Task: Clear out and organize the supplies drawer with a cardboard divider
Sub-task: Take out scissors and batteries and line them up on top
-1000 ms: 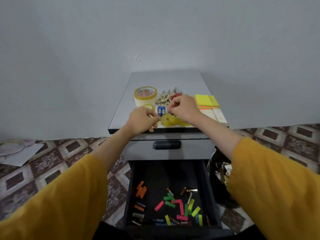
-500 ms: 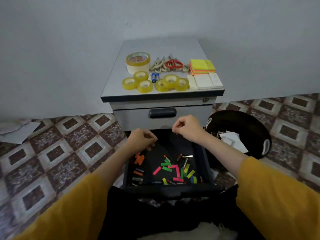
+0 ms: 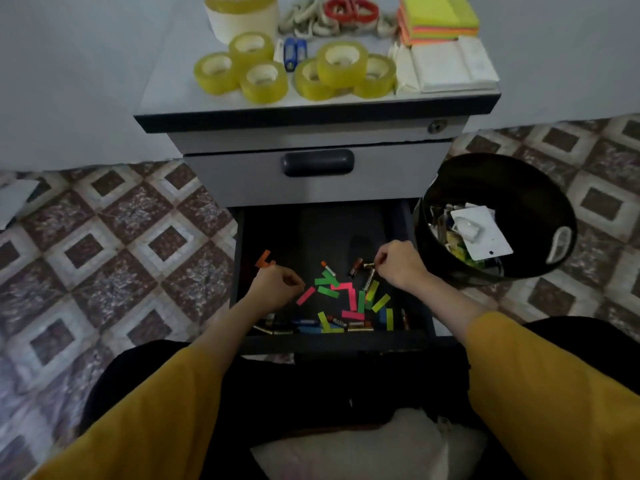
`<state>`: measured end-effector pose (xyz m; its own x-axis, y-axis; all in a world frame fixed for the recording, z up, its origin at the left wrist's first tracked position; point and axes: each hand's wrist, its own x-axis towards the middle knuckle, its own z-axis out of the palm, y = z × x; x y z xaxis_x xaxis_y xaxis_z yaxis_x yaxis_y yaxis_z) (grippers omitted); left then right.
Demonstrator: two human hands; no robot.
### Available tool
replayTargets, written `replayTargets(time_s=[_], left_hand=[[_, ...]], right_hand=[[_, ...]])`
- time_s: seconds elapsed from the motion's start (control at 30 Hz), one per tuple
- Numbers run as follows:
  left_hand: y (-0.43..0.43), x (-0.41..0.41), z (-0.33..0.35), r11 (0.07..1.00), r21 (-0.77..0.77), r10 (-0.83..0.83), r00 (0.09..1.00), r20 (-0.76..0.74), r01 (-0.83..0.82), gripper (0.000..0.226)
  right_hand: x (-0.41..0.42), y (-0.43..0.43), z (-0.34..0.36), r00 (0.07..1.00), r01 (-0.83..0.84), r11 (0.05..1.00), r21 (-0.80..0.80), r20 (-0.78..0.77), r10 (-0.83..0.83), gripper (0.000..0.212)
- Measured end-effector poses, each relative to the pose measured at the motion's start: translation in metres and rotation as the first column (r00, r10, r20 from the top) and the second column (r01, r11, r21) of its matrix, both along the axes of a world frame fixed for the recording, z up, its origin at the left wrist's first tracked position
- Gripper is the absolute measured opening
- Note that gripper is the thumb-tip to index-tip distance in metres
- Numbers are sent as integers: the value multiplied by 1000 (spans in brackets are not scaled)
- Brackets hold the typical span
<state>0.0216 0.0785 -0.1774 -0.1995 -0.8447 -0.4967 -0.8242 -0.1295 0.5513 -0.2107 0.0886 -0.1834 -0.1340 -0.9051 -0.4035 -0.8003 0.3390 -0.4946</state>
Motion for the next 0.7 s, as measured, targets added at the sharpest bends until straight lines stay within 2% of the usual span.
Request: replayTargets(time_s=[0.23,0.33,0.47,0.7], left_hand=[[-1,-3,-42,977,136,-178,977,118,161,15],[3,-1,-53,952,158,-288,942,170,262,21],[9,0,-62,910,216,-400,885,236,354,26],[11,-3,-70,909,220,-407,870,278,354,22]], right_hand=[[6,-11,-32,973,-169,973,160,-133,191,28],[10,-13,-40,961,-185,966,183,-173,217,33],[11,-16,-45,957,-164,966,198,-207,205,31],[15,-8,-53,952,-154,958,244,-223,210,18]])
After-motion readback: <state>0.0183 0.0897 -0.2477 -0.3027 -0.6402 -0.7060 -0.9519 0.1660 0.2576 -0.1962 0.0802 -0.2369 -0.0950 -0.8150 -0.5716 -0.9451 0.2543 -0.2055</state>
